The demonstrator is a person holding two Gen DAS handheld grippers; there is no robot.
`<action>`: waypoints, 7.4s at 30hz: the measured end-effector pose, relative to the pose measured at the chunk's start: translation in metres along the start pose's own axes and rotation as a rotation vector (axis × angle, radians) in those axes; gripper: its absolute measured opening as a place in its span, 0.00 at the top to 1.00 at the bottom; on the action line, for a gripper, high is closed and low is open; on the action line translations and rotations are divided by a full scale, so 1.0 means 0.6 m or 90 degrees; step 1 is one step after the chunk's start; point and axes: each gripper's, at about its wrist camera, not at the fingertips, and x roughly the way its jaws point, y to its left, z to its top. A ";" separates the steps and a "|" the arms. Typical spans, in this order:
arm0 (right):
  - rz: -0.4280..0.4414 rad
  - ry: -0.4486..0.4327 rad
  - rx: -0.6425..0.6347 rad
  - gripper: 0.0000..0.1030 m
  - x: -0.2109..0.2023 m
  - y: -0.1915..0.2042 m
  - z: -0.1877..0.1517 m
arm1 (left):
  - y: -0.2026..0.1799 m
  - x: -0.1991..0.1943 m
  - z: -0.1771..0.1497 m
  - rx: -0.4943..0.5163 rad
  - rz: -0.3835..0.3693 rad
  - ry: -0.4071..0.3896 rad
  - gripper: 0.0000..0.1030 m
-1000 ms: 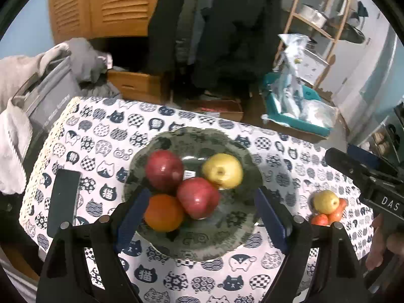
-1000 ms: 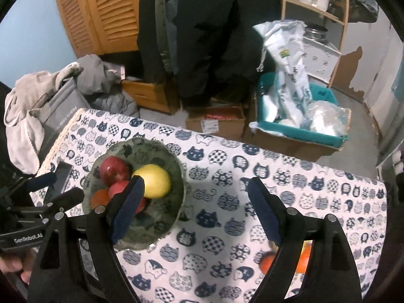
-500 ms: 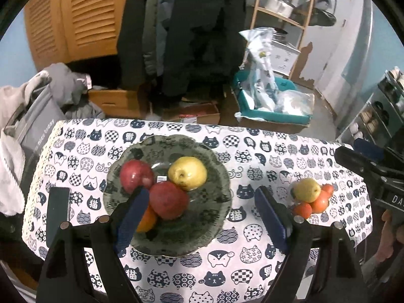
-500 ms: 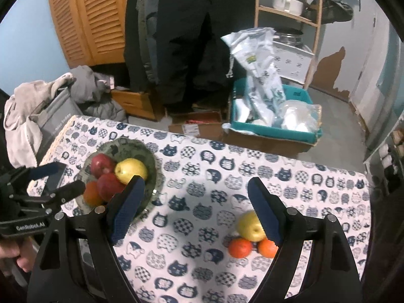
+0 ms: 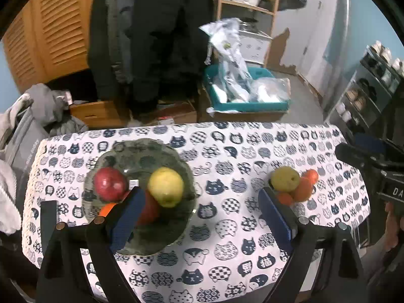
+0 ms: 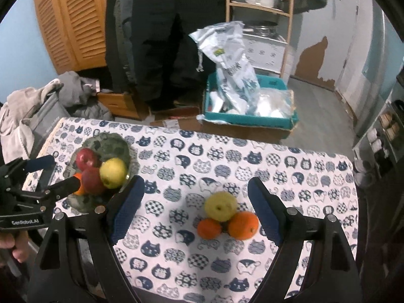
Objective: Organize fruits
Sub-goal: 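Lift both tools off the plate and move back toward the loose fruit, then lower the left tool to the large yellow pear while the right tool approaches the large orange, then close the left tool on the large yellow pear while the right tool grasps the large orange, then carry the pear with the left tool toward the plate while the right tool lifts the orange, then lower the pear onto the plate and open the left tool while the right tool holds the orange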
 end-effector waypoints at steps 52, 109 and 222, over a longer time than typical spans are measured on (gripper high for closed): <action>0.033 0.237 0.134 0.19 0.248 -0.168 -0.160 | -0.162 0.260 -0.038 0.105 -0.007 0.162 0.11; -0.085 0.179 0.253 0.39 0.161 -0.352 -0.229 | -0.371 0.344 -0.028 0.115 -0.131 0.225 0.11; 0.068 -0.001 -0.017 0.39 0.077 0.081 0.046 | 0.089 0.020 0.021 -0.091 0.017 -0.029 0.24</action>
